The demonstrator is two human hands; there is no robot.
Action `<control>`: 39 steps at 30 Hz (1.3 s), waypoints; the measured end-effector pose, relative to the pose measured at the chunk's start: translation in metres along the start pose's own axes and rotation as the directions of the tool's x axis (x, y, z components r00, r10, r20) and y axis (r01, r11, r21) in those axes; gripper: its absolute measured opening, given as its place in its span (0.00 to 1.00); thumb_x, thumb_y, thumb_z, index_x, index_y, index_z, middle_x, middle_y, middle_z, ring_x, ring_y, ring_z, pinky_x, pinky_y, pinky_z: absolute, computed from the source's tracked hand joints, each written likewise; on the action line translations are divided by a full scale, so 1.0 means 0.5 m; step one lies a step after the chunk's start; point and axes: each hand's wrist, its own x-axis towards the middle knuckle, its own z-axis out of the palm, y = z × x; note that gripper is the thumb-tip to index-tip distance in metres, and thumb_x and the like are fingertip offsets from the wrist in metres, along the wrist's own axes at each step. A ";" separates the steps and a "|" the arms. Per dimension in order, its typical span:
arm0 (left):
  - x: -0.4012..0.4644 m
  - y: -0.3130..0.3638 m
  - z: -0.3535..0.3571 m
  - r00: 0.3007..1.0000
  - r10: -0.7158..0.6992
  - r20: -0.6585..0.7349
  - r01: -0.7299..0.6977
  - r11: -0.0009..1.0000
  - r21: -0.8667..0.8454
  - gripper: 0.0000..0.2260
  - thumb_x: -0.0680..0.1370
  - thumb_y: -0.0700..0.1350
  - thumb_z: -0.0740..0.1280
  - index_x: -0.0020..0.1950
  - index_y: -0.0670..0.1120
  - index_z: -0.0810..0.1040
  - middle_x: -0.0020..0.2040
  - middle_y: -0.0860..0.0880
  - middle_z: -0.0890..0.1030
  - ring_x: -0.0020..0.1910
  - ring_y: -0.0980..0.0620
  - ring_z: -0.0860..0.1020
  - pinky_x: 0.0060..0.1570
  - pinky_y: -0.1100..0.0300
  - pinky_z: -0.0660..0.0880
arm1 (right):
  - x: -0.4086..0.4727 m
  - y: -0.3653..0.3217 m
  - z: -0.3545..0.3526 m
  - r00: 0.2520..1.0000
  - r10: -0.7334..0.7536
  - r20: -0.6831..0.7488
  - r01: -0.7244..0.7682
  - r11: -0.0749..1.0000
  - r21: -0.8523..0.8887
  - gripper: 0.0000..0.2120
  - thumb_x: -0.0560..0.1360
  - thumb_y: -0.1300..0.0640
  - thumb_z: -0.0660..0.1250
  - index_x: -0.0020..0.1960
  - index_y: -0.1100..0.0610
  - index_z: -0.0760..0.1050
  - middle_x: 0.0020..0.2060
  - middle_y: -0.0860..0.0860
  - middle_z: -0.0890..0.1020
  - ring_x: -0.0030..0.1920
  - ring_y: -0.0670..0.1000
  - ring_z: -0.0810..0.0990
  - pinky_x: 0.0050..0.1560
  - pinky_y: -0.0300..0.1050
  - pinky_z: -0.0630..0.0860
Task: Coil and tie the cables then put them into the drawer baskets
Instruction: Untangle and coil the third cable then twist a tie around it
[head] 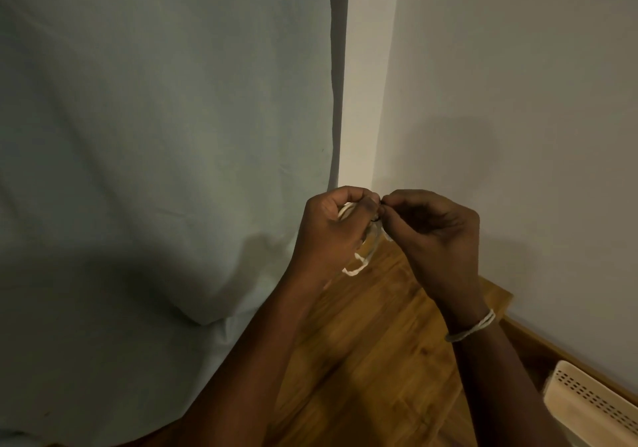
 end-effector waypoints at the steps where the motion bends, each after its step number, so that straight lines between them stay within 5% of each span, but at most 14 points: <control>1: -0.001 0.000 0.003 1.000 -0.004 -0.004 0.004 1.000 0.003 0.09 0.79 0.48 0.67 0.53 0.46 0.83 0.30 0.59 0.77 0.28 0.57 0.76 0.31 0.66 0.73 | -0.002 0.000 0.000 1.000 0.001 -0.018 -0.001 1.000 0.010 0.09 0.74 0.70 0.72 0.52 0.61 0.83 0.43 0.53 0.86 0.43 0.51 0.86 0.47 0.40 0.83; 14: -0.006 0.001 0.012 0.999 -0.029 -0.014 0.029 1.000 0.001 0.07 0.79 0.48 0.67 0.50 0.49 0.83 0.38 0.54 0.83 0.40 0.52 0.82 0.38 0.59 0.80 | -0.008 0.005 0.002 0.999 0.016 -0.034 -0.016 1.000 0.007 0.10 0.72 0.71 0.73 0.51 0.60 0.83 0.42 0.54 0.86 0.42 0.52 0.85 0.47 0.41 0.83; 25: -0.007 0.006 0.017 0.997 -0.071 0.013 0.072 0.996 -0.049 0.06 0.79 0.46 0.67 0.49 0.47 0.83 0.28 0.59 0.78 0.27 0.59 0.77 0.28 0.69 0.72 | -0.009 0.013 -0.001 0.995 0.064 -0.073 -0.058 0.996 0.071 0.12 0.72 0.72 0.72 0.49 0.57 0.82 0.40 0.53 0.85 0.40 0.57 0.84 0.44 0.47 0.84; 39: -0.014 -0.013 0.015 0.998 -0.045 0.039 0.044 0.999 0.021 0.08 0.78 0.46 0.68 0.52 0.45 0.84 0.32 0.56 0.80 0.27 0.60 0.77 0.29 0.70 0.71 | -0.026 0.036 -0.002 0.996 0.033 -0.089 -0.038 0.998 -0.049 0.08 0.73 0.69 0.72 0.51 0.62 0.82 0.39 0.55 0.84 0.35 0.53 0.83 0.39 0.43 0.83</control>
